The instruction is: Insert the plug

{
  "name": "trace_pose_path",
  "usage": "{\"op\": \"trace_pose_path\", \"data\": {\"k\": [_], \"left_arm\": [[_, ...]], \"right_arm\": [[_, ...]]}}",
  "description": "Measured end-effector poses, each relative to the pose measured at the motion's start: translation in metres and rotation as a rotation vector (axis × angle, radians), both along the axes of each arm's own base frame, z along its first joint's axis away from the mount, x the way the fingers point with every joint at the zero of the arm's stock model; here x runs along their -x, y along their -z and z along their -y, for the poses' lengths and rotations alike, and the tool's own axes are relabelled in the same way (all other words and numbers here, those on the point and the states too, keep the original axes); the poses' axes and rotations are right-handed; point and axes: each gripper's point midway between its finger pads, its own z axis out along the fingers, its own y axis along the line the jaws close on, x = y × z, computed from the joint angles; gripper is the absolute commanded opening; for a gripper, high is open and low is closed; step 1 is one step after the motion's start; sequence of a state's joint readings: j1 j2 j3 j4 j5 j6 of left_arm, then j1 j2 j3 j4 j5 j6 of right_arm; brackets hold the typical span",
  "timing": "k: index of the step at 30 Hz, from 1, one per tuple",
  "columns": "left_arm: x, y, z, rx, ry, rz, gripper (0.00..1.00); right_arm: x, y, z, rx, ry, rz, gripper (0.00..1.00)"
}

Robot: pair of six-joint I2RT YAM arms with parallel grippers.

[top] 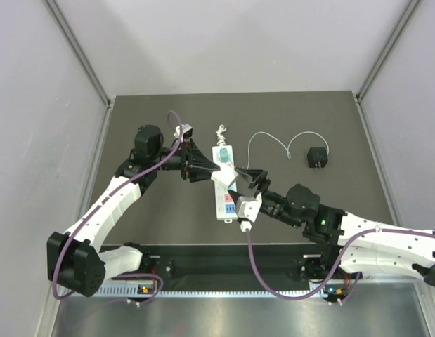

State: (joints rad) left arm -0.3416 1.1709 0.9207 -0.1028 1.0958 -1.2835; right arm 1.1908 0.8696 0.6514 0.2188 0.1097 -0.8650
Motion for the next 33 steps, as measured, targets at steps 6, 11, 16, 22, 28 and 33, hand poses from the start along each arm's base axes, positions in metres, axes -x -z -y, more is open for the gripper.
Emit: {"op": "trace_pose_path", "data": {"k": [6, 11, 16, 22, 28, 33], "left_arm": [[-0.002, 0.002, 0.000, -0.003, -0.009, -0.020, 0.00], [-0.004, 0.008, -0.001, -0.002, -0.028, -0.066, 0.00], [-0.008, 0.013, -0.003, 0.004, -0.051, -0.099, 0.00], [0.000, 0.012, 0.001, 0.036, -0.013, -0.130, 0.00], [-0.003, 0.011, 0.000, 0.056, -0.026, -0.160, 0.28], [-0.002, 0.011, 0.000, 0.044, -0.013, -0.124, 0.71]], "right_arm": [[-0.002, 0.002, -0.013, 0.038, 0.003, 0.068, 0.51], [-0.005, 0.004, -0.019, 0.066, 0.013, 0.120, 0.42], [-0.008, 0.008, -0.024, 0.093, 0.024, 0.151, 0.48], [-0.008, 0.002, -0.038, 0.078, 0.017, 0.198, 0.34], [-0.011, 0.000, -0.039, 0.095, 0.041, 0.238, 0.00], [-0.014, -0.004, -0.035, 0.086, 0.074, 0.245, 0.00]]}}
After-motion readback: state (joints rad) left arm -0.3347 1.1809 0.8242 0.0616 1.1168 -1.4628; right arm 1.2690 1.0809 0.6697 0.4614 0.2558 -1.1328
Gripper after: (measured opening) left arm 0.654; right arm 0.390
